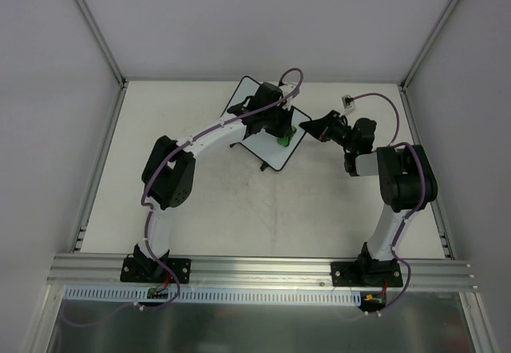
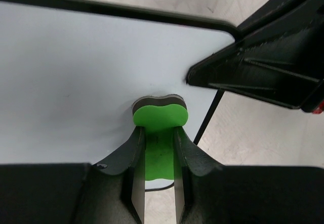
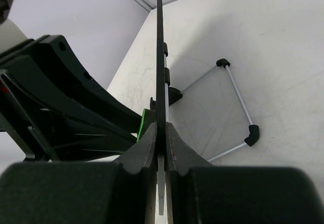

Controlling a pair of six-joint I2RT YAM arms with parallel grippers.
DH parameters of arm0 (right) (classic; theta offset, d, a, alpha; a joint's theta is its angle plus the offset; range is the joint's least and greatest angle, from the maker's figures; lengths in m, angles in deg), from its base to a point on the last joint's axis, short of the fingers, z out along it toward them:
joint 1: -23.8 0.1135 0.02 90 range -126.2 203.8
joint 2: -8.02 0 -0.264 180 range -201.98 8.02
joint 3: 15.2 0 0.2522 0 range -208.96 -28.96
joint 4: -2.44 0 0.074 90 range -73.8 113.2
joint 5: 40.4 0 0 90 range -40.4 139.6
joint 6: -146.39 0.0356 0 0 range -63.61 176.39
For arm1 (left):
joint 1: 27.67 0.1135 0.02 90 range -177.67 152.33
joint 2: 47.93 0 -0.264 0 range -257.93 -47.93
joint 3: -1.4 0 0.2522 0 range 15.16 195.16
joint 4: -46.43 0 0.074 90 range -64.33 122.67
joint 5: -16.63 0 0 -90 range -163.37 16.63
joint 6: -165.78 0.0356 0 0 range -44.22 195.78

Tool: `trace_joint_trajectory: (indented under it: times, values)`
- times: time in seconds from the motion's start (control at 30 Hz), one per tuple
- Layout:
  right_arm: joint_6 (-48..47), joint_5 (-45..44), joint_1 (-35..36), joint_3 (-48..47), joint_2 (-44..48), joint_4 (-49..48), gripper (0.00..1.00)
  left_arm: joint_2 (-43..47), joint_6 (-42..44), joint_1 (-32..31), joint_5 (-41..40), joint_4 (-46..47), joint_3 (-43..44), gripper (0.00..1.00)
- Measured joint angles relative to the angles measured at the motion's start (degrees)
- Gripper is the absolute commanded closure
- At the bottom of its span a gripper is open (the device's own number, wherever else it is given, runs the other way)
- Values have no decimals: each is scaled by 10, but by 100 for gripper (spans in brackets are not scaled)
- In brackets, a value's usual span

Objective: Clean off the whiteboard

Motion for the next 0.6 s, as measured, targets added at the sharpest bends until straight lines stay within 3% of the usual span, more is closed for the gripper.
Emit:
trace_joint_trajectory:
  times: [0.43, 0.6]
  values:
    - [-4, 6, 0, 0, 0, -7, 100, 68, -9, -1, -1, 42, -177, 100]
    - [-5, 9, 0, 0, 0, -10, 100, 75, -10, -1, -1, 43, -203, 100]
